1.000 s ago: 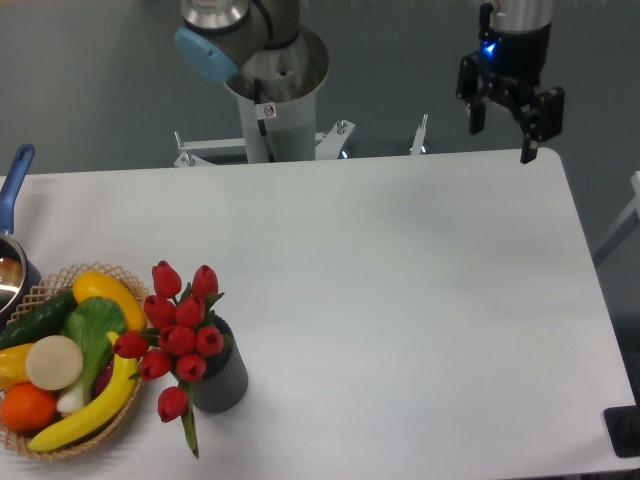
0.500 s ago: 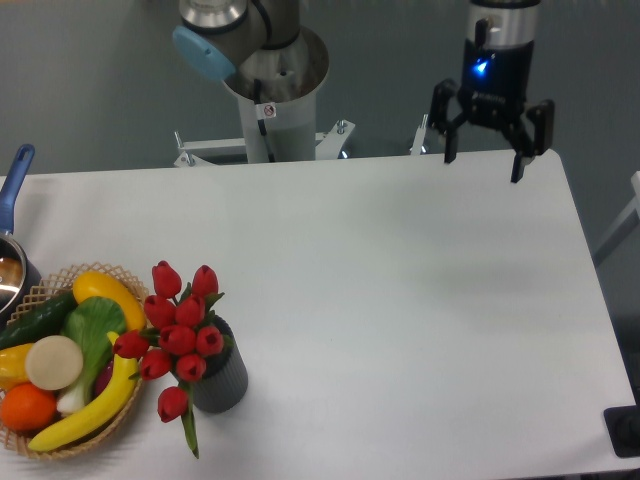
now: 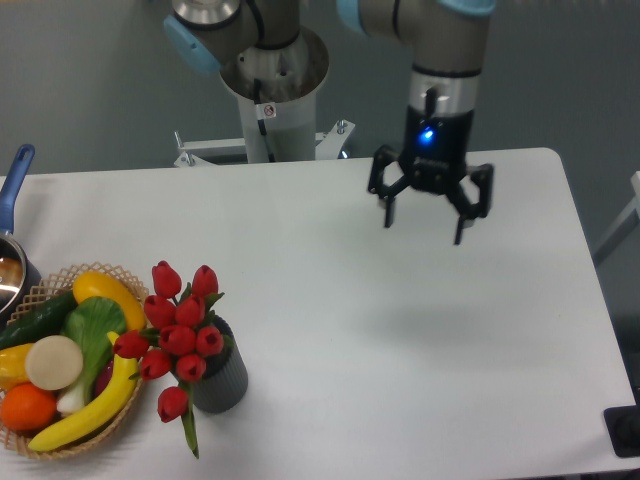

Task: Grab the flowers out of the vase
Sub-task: 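Move the open gripper across the table toward the red tulip bouquet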

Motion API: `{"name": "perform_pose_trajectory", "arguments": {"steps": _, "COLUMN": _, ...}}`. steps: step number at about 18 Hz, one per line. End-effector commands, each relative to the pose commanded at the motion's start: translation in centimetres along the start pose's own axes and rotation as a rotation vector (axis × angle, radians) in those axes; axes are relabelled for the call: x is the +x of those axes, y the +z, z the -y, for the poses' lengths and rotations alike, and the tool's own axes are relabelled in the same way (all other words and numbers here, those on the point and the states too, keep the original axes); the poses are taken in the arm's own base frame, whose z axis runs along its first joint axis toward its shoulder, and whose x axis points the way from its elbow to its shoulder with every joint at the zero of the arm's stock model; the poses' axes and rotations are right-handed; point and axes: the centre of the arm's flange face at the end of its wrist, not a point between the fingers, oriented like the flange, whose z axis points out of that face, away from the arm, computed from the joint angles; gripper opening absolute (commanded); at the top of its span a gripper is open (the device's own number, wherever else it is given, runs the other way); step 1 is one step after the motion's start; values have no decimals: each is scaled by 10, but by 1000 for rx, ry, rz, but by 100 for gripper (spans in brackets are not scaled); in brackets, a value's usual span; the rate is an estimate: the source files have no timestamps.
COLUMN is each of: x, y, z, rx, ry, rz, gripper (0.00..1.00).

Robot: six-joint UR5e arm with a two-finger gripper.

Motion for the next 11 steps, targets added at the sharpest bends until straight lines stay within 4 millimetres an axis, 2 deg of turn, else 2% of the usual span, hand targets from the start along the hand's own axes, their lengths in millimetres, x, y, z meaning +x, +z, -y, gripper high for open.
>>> {"name": "perform_pose_trajectory", "arguments": {"steps": 5, "x": 22, "y": 21, "z": 9, "rx": 164, "ry": 12, "rz": -84, "gripper": 100}}
{"name": "perform_pose_trajectory", "arguments": {"steps": 6, "x": 26, "y": 28, "z": 9, "rx": 166, "ry": 20, "rz": -91, "gripper": 100}}
{"name": "perform_pose_trajectory", "arguments": {"steps": 9, "x": 30, "y": 32, "z": 10, "rx": 168, "ry": 69, "rz": -96, "gripper": 100}}
{"name": "perform_pose_trajectory", "arguments": {"steps": 11, "x": 42, "y": 40, "z": 16, "rx": 169, "ry": 111, "rz": -118, "gripper": 100}}
